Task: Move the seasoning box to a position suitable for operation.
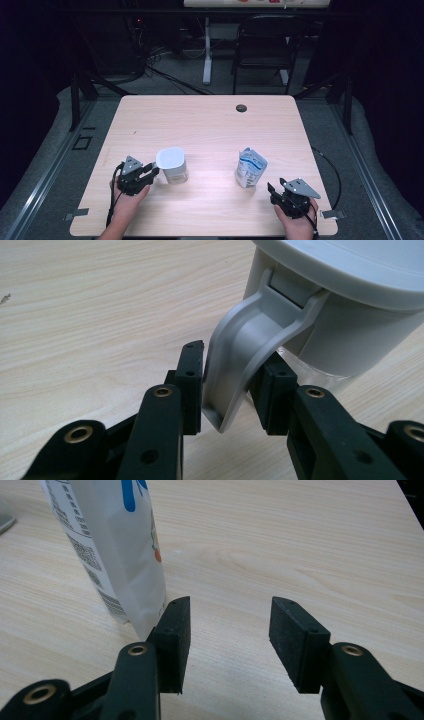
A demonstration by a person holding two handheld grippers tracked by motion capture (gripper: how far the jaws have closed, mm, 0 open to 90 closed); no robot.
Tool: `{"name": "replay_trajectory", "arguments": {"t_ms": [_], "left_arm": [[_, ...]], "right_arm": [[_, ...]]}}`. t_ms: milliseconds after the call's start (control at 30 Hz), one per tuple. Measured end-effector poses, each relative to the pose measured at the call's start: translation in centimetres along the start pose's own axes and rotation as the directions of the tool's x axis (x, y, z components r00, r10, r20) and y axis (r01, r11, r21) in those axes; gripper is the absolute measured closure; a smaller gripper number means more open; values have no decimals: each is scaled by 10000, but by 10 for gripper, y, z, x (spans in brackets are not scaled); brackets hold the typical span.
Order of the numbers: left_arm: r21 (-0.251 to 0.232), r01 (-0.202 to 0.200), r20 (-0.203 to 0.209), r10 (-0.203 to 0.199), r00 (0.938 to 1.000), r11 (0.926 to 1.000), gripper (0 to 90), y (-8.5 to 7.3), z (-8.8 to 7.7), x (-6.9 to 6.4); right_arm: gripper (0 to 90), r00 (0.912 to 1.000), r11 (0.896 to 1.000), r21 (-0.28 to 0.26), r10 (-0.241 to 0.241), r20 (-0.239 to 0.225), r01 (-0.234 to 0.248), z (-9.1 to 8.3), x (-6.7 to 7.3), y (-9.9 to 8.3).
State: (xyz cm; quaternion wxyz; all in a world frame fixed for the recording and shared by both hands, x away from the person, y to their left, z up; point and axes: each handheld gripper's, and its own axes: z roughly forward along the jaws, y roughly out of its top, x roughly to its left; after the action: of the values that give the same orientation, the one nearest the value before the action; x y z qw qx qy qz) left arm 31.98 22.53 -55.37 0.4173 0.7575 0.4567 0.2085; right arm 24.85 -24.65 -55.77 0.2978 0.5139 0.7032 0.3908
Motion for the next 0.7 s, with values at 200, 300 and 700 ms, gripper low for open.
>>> {"name": "replay_trajectory", "arguments": {"t_ms": [200, 300, 700], "left_arm": [[37, -153, -16, 153, 9999, 9999, 692, 0, -1, -1], [77, -214, -26, 215, 9998, 9997, 694, -1, -2, -2], [206, -492, -38, 493, 9988, 9986, 699, -1, -4, -6]], "right_arm": [[513, 9999, 9999, 7, 110, 64, -110, -1, -4, 0], [513, 9998, 9998, -25, 189, 46, -189, -1, -5, -1], [507, 9999, 9999, 34, 142, -24, -142, -1, -5, -1]]}}
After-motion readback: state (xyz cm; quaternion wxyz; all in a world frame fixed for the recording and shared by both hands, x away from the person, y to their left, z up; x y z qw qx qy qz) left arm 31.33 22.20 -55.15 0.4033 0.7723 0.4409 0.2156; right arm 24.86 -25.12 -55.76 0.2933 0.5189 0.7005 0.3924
